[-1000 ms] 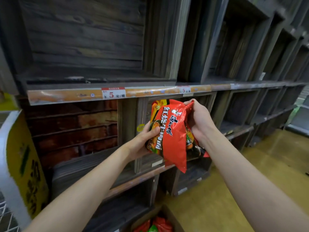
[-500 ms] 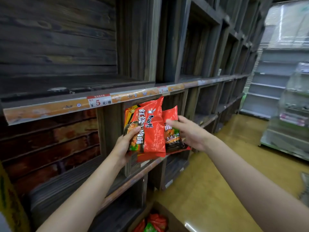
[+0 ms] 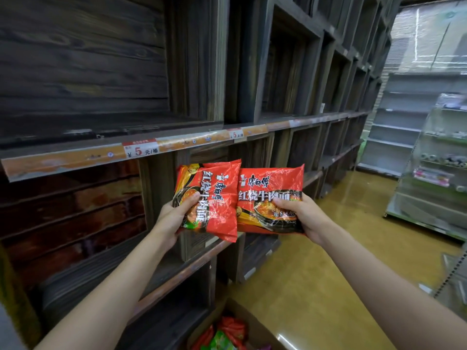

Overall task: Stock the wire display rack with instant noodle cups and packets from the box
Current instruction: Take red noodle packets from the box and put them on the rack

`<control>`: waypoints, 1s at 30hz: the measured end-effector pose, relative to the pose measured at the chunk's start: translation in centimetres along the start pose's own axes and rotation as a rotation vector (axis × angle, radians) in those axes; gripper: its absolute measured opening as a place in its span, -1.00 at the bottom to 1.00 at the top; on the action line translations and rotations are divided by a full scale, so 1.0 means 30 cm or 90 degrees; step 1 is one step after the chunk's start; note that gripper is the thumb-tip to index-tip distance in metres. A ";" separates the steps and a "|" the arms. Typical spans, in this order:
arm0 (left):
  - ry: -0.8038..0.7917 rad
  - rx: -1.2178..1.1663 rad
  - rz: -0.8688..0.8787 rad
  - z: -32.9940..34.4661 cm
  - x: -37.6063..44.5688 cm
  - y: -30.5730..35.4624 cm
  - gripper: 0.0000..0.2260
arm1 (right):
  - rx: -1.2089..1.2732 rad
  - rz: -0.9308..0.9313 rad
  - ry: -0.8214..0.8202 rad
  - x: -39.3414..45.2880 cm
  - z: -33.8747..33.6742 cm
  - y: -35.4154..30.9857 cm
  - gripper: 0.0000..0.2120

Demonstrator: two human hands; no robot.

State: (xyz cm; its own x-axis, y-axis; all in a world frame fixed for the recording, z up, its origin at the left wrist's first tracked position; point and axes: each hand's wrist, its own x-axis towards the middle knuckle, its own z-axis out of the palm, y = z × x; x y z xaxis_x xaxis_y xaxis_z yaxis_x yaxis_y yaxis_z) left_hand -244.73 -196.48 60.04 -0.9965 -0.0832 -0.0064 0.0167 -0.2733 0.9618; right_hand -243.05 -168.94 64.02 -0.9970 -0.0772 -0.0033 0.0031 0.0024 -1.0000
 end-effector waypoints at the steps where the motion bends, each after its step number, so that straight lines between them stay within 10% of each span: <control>1: 0.008 0.019 0.017 0.014 -0.005 0.005 -0.61 | 0.001 -0.002 -0.001 -0.005 -0.012 -0.001 -0.57; 19: 0.233 -0.055 0.018 0.449 -0.157 -0.069 -0.64 | 0.114 -0.004 -0.023 -0.145 -0.405 -0.029 -0.72; 30: 0.040 -0.261 -0.025 0.707 -0.328 -0.125 -0.79 | 0.312 0.023 -0.077 -0.190 -0.388 0.029 -0.62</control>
State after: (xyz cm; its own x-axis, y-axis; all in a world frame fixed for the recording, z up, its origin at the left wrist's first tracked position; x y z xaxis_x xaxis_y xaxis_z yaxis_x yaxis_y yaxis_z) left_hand -236.72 -174.30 62.29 -0.9904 -0.1195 -0.0692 0.0227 -0.6354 0.7718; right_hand -238.26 -156.90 63.20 -0.9797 -0.2004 -0.0092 0.1022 -0.4590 -0.8825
